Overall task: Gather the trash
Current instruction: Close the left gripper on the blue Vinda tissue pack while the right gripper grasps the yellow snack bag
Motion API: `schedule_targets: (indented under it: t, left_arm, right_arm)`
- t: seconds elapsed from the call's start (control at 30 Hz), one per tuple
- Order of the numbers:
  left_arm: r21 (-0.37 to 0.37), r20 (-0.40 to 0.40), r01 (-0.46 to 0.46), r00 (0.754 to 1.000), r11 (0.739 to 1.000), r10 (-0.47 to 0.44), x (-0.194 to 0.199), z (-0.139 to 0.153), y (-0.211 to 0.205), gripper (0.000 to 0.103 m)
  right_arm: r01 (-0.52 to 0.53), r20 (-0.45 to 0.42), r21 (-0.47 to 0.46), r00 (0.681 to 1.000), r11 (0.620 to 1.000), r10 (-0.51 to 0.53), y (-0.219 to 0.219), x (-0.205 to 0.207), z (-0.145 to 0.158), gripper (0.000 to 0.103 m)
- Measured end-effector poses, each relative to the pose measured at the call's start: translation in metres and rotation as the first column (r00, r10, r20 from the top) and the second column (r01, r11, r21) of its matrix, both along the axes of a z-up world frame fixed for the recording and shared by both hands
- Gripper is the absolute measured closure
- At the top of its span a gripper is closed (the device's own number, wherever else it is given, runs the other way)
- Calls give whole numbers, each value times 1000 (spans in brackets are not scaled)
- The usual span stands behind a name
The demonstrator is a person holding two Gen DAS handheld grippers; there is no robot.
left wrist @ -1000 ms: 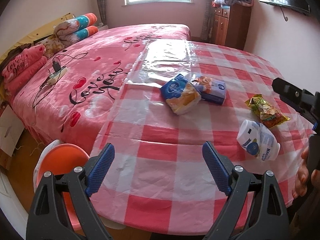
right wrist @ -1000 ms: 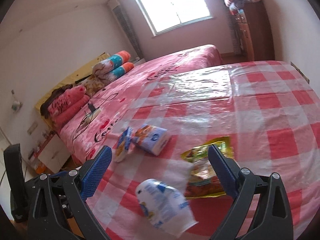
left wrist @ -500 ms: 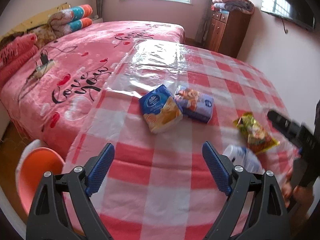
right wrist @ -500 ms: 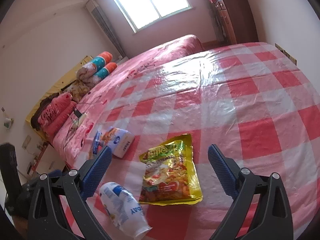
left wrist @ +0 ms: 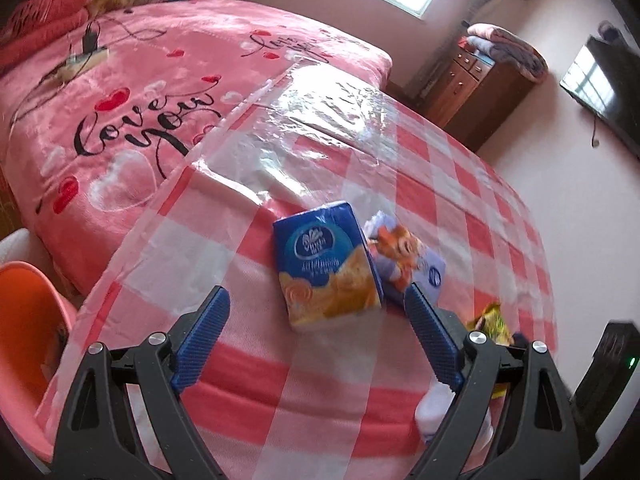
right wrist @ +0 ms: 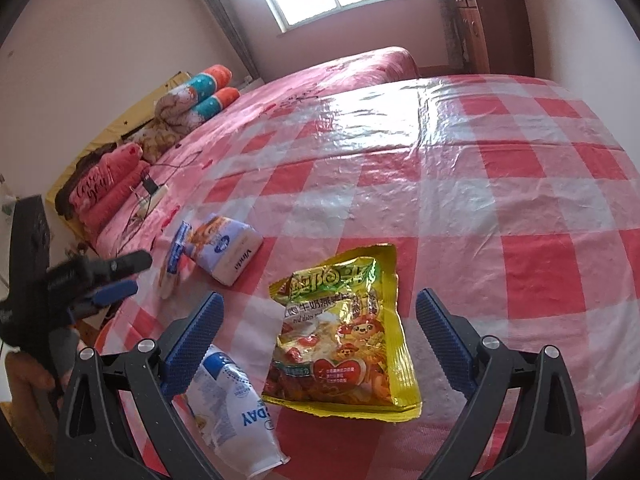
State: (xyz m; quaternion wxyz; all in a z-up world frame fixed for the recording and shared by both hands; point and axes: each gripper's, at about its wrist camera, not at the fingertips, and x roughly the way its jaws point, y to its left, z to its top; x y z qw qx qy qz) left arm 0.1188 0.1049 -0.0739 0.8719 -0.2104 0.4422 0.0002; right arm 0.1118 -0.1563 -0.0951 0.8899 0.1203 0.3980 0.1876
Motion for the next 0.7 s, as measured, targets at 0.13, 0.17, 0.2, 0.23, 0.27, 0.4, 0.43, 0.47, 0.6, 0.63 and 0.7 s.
schedule_targets:
  t: [0.13, 0.17, 0.2, 0.23, 0.27, 0.4, 0.43, 0.47, 0.6, 0.63, 0.7]
  left_arm:
    - [-25, -9, -6, 1000, 1000, 6, 10, -4, 0, 13]
    - [-25, -10, -6, 1000, 1000, 6, 13, -5, -1, 13]
    - [-27, -11, -6, 1000, 1000, 6, 15, -6, -1, 13]
    - [-33, -14, -4, 1000, 999, 4, 17, -7, -2, 13]
    - [-36, -16, -2, 1000, 999, 2, 18, -8, -3, 13]
    - [-33, -29, -17, 999, 999, 16, 23, -13, -3, 17]
    - [-33, -32, -22, 999, 999, 21, 24, -14, -2, 20]
    - [-31, -26, -27, 999, 999, 26, 25, -14, -1, 22]
    - [-6, -22, -31, 999, 999, 31, 27, -14, -4, 30]
    - [-2, -20, -33, 999, 999, 33, 27, -15, -4, 33]
    - [12, -11, -38, 999, 999, 38, 27, -14, -5, 39]
  right_arm:
    - [-6, -11, -8, 1000, 1000, 6, 0, 2, -3, 7]
    - [-8, -13, -10, 1000, 1000, 8, 0, 3, -4, 7]
    - [-10, -16, -12, 1000, 1000, 10, 0, 4, -4, 7]
    - [-14, -19, -11, 1000, 1000, 14, 0, 4, -5, 7]
    - [-19, -22, -10, 1000, 1000, 19, 1, 6, -5, 7]
    - [-36, -19, -20, 999, 999, 36, 4, 8, -5, 7]
    - [-38, -17, -21, 999, 999, 38, 5, 8, -5, 7]
    - [-40, -17, -21, 999, 999, 40, 5, 8, -5, 7]
    - [-57, -26, -22, 998, 998, 56, 8, 8, -7, 7]
    - [-61, -26, -25, 998, 998, 61, 9, 8, -7, 7]
    - [-73, -25, -34, 997, 997, 72, 12, 8, -7, 7]
